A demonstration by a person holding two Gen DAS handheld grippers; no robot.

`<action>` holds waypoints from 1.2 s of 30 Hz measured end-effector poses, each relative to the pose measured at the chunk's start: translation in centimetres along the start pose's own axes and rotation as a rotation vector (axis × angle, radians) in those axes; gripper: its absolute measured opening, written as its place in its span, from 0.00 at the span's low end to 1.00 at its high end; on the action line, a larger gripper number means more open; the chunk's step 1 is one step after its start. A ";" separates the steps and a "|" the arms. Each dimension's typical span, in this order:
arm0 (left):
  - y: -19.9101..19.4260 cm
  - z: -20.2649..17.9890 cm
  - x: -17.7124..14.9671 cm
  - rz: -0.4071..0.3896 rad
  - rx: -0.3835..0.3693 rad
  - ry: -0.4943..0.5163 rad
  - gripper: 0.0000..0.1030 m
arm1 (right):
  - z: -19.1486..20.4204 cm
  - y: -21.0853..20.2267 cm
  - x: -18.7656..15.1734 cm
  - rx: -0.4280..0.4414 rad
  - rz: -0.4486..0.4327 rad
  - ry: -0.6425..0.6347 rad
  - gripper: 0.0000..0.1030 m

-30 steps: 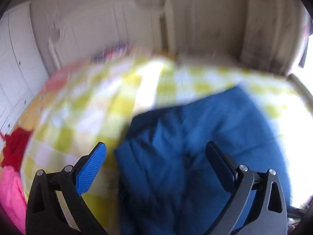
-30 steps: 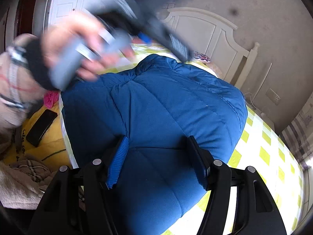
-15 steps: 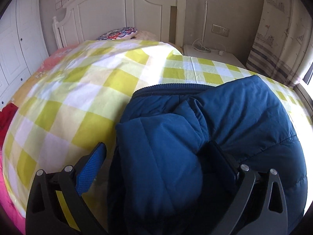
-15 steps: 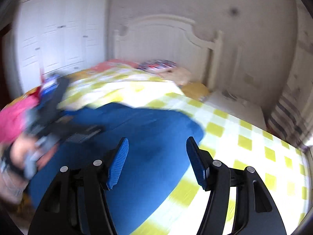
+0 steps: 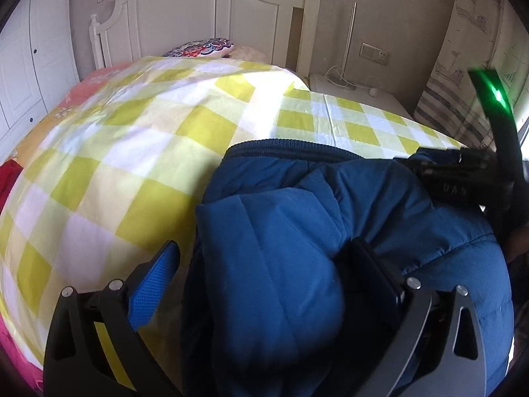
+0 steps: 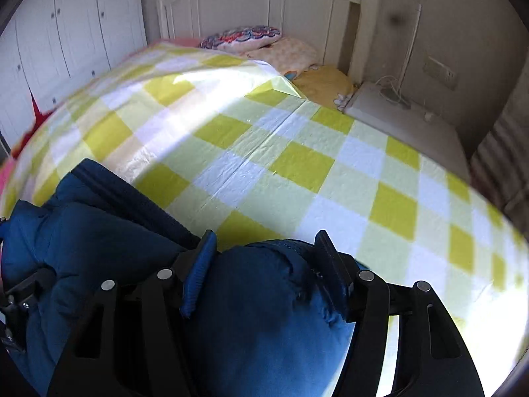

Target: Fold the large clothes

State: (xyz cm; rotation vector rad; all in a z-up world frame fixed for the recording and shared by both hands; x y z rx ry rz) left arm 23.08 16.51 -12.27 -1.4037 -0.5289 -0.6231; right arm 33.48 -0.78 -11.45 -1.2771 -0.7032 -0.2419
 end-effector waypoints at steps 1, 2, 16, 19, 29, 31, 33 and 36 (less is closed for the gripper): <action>0.0 0.0 0.0 -0.001 0.003 0.002 0.98 | 0.0 -0.3 0.4 -0.005 -0.005 0.002 0.58; 0.0 0.0 -0.1 -0.003 0.004 0.002 0.98 | 0.1 -1.3 1.3 -0.004 -0.034 0.010 0.58; 0.3 0.2 0.0 0.004 0.003 -0.004 0.98 | 2.6 1.1 0.2 -0.071 -0.013 -0.120 0.58; 0.2 0.4 -0.1 0.004 -0.002 -0.007 0.98 | 2.6 -1.9 -0.2 -0.077 -0.079 -0.084 0.58; -4.6 1.3 -5.7 0.061 -0.414 -0.144 0.98 | 0.3 -13.2 -12.0 0.283 -0.058 0.142 0.96; -5.0 0.4 -7.8 0.113 -0.557 -0.150 0.98 | 0.3 -13.0 -14.9 0.420 0.046 0.224 0.96; -5.4 -0.3 -9.2 0.117 -0.644 -0.157 0.98 | 0.7 -12.4 -17.0 0.554 0.121 0.295 0.96; -4.9 -0.6 -9.3 0.122 -0.666 -0.168 0.98 | 1.8 -11.4 -18.1 0.656 0.168 0.323 0.96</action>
Point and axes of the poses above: each gripper's, at about its wrist camera, not at the fingertips, and y roughly the way its jaws point, z to its left, x to its top, the point moved 8 cm from there along y, roughly the way its jaws point, and after that the axes turned 13 degrees about y, right-handed, at the moved point
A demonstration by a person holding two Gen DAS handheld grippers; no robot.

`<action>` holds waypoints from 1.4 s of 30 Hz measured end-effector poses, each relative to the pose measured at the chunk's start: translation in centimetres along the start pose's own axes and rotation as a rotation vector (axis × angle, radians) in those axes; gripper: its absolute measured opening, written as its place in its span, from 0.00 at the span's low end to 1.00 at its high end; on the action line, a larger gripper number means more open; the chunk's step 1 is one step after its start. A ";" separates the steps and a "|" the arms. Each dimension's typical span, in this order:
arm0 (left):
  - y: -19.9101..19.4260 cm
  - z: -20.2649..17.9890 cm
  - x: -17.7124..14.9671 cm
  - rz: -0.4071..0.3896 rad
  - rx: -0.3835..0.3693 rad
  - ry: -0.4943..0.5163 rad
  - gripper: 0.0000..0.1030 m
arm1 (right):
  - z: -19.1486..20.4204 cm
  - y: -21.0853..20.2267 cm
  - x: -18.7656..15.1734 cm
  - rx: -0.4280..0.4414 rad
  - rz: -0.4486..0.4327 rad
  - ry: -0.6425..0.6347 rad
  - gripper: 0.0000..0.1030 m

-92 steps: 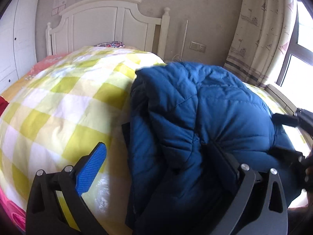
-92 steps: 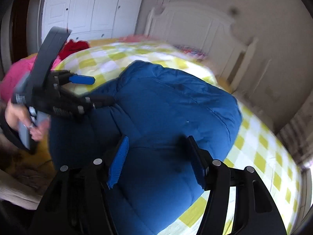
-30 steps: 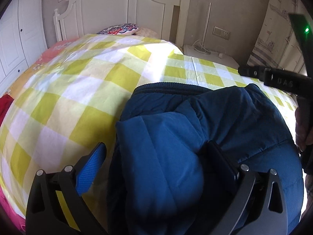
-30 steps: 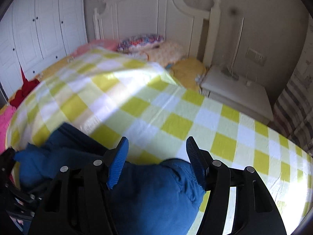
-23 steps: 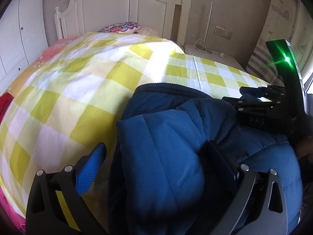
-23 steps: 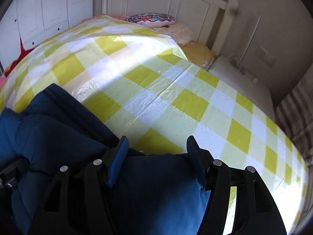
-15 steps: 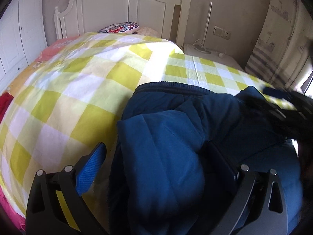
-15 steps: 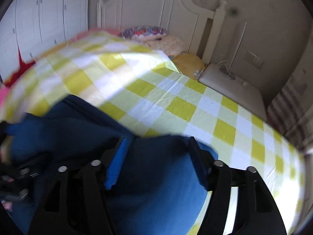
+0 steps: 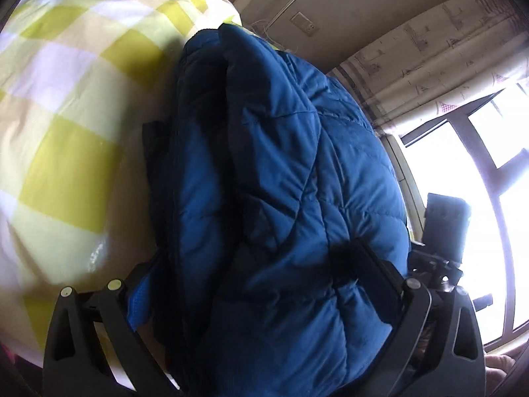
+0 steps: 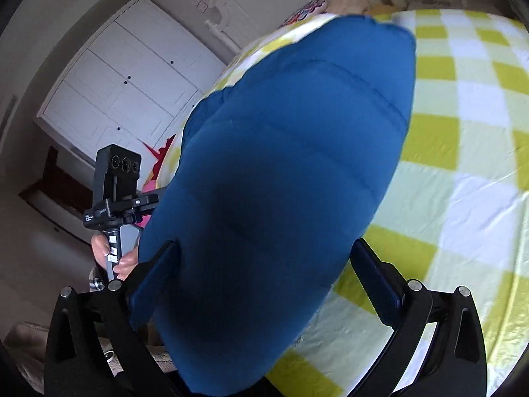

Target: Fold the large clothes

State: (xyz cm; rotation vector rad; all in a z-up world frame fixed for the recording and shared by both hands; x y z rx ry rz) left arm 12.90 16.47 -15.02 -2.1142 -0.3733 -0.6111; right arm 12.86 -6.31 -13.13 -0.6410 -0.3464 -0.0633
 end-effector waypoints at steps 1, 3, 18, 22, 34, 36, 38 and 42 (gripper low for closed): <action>0.4 0.1 0.1 0.009 -0.008 0.000 0.98 | 0.0 0.4 0.2 0.015 0.000 -0.001 0.96; 1.3 0.2 0.6 0.024 -0.065 0.003 0.98 | -0.2 0.8 0.6 0.044 0.005 0.014 0.96; 4.5 -7.2 8.4 -0.276 -0.042 0.159 0.51 | 1.8 -6.6 6.8 -0.202 -0.422 -0.337 0.62; 9.4 -9.8 16.0 -0.279 -0.045 0.204 0.50 | -2.0 -10.2 13.5 -0.316 -0.513 -0.282 0.59; 19.8 -9.0 18.2 -0.178 0.006 0.094 0.70 | -11.8 -12.6 16.9 -0.488 -0.527 -0.062 0.92; 17.9 -9.0 17.4 -0.188 0.046 0.078 0.76 | -10.6 -13.4 16.2 -0.488 -0.532 -0.082 0.92; 15.2 -9.3 16.3 -0.190 0.136 0.092 0.77 | -9.1 -15.0 14.7 -0.479 -0.564 -0.102 0.92; 6.2 -15.2 16.2 -0.351 0.444 0.331 0.98 | -2.6 -19.2 11.2 -0.510 -0.698 -0.190 0.94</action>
Point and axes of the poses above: each gripper's, at about its wrist camera, not at the fingertips, and y roughly the way its jaws point, z to its left, x to its top, the point moved 8 cm from there along y, roughly the way its jaws point, and after that the axes turned 13 degrees about y, right-handed, at the moved point
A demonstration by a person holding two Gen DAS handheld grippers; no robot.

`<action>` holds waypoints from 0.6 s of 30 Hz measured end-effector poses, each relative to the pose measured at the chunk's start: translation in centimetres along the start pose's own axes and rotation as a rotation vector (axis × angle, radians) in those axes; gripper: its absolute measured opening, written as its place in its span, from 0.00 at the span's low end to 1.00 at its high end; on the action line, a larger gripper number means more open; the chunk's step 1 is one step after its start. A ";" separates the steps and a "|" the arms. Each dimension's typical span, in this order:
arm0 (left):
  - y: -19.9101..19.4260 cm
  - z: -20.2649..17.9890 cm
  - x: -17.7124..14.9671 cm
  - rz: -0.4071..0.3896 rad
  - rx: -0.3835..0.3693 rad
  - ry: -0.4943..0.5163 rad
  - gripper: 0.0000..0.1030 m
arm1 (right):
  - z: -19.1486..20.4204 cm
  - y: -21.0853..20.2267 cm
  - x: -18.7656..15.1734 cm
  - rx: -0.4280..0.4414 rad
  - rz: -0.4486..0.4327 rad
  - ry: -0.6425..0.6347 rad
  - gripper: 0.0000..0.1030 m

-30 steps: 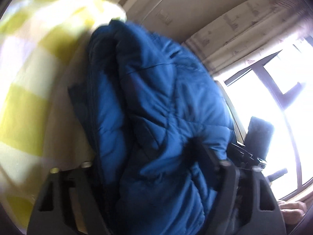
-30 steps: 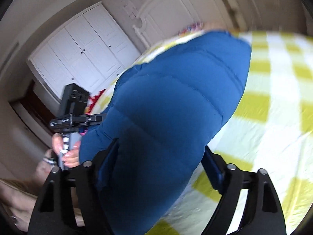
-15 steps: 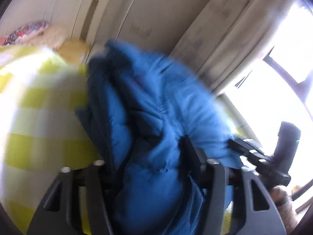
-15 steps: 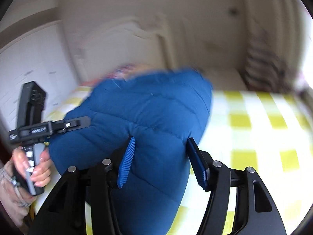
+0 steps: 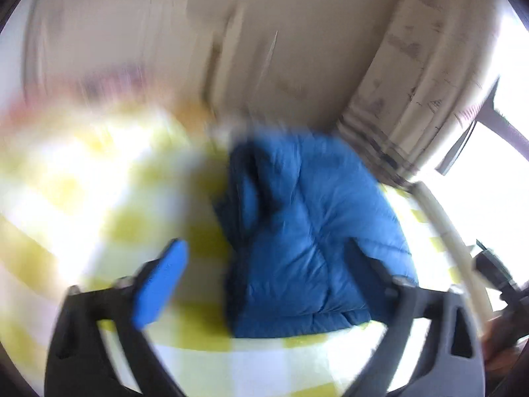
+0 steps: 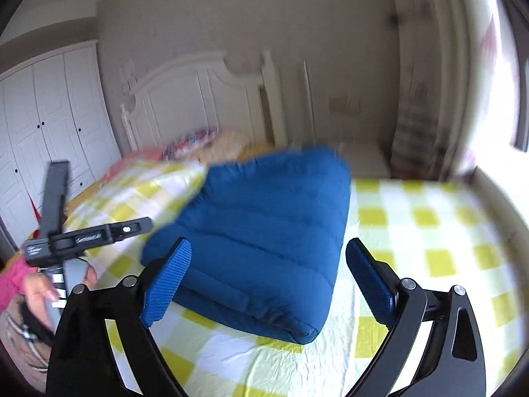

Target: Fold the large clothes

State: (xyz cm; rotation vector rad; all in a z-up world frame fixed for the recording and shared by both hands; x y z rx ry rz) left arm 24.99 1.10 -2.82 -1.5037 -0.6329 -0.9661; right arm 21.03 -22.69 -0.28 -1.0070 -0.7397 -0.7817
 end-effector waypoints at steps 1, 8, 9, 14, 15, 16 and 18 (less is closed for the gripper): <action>-3.3 -0.8 1.6 -0.078 0.087 0.079 0.98 | 0.9 -1.6 0.6 -0.010 -0.040 -0.025 0.94; -15.1 -4.8 3.1 -0.319 0.248 0.126 0.98 | 3.1 -9.3 0.0 -0.157 -0.173 -0.134 0.94; -15.2 -5.1 2.3 -0.307 0.283 0.103 0.98 | 2.8 -9.8 -0.8 -0.178 -0.178 -0.119 0.94; -14.4 -7.1 -2.2 -0.238 0.241 0.147 0.98 | 3.1 -9.6 -5.7 -0.205 -0.113 -0.118 0.94; -14.0 -7.6 -2.8 -0.228 0.246 0.155 0.98 | 3.3 -9.2 -6.3 -0.208 -0.101 -0.126 0.94; -13.6 -7.7 -3.2 -0.222 0.246 0.157 0.98 | 3.4 -8.8 -6.8 -0.214 -0.091 -0.132 0.94; -13.0 -8.0 -3.9 -0.206 0.239 0.154 0.98 | 3.5 -8.4 -7.5 -0.207 -0.076 -0.128 0.94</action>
Point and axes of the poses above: each gripper's, at about its wrist camera, not at the fingertips, and y roughly the way its jaws point, z to its left, x to its top, the point moved 8 cm from there along y, roughly the way its jaws point, and after that the axes turned 13 degrees about y, right-handed, at the moved point
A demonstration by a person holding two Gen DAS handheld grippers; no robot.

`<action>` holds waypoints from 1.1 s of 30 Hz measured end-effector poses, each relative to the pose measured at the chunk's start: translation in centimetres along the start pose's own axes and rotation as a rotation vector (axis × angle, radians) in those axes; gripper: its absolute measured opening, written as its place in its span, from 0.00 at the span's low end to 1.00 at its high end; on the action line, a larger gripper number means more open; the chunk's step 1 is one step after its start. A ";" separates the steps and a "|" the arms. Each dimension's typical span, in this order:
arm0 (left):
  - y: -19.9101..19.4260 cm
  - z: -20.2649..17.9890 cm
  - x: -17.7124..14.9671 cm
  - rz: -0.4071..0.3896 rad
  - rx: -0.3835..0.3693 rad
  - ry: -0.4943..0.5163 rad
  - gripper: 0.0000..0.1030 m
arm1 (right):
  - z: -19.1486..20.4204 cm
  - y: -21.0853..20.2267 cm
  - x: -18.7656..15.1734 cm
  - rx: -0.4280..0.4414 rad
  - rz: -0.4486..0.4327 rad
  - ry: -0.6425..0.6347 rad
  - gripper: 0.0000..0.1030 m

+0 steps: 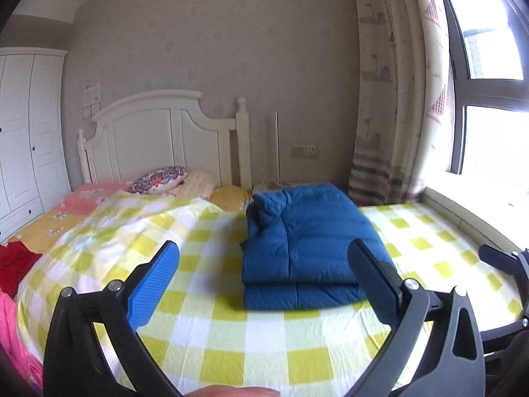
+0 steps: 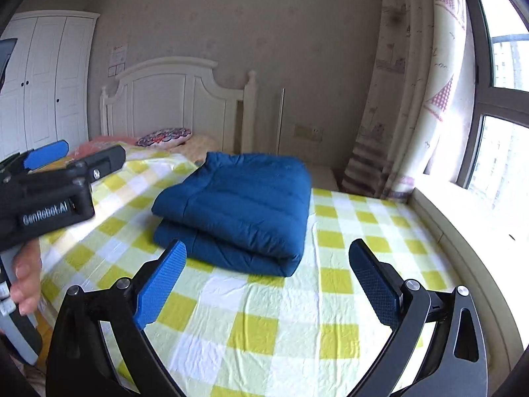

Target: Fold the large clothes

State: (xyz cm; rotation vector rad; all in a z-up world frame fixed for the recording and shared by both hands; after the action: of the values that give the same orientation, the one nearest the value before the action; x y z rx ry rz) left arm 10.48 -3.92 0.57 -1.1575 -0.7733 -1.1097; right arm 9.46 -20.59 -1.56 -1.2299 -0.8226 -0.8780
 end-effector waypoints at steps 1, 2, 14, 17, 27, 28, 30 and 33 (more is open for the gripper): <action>0.2 -0.3 -0.2 0.007 0.000 -0.004 0.98 | 0.1 0.2 -0.2 0.003 0.007 0.004 0.94; 0.2 -0.2 -0.4 0.009 0.004 -0.005 0.98 | 0.2 0.2 -0.4 -0.001 0.008 0.010 0.94; 0.6 -0.3 -1.1 0.024 0.000 0.008 0.98 | -0.2 -0.3 0.1 -0.011 -0.020 0.026 0.94; 0.9 -0.5 -1.4 0.034 -0.003 0.011 0.98 | -0.2 -0.3 0.1 -0.010 -0.020 0.031 0.94; 0.9 -0.6 -1.5 0.037 -0.004 0.013 0.98 | -0.2 -0.5 0.1 -0.015 -0.019 0.036 0.94; 1.0 -0.5 -1.5 0.036 -0.004 0.013 0.98 | -0.2 -0.4 0.0 -0.016 -0.018 0.036 0.94; 0.9 -0.5 -1.6 0.034 -0.003 0.012 0.98 | -0.1 -0.4 0.0 -0.017 -0.016 0.034 0.94; 0.8 -0.5 -1.6 0.032 -0.001 0.012 0.98 | 0.0 -0.4 -0.1 -0.017 -0.014 0.034 0.94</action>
State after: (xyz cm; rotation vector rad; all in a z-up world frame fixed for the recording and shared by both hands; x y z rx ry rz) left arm 10.73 -3.95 -1.28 -1.1595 -0.7425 -1.0900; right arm 9.04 -20.66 -1.50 -1.2225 -0.7989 -0.9168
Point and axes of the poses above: each gripper's, at about its wrist camera, not at the fingertips, and y roughly the way its jaws point, z to its left, x to its top, the point moved 8 cm from there along y, roughly the way its jaws point, and after that the axes turned 13 degrees about y, right-handed, at the moved point
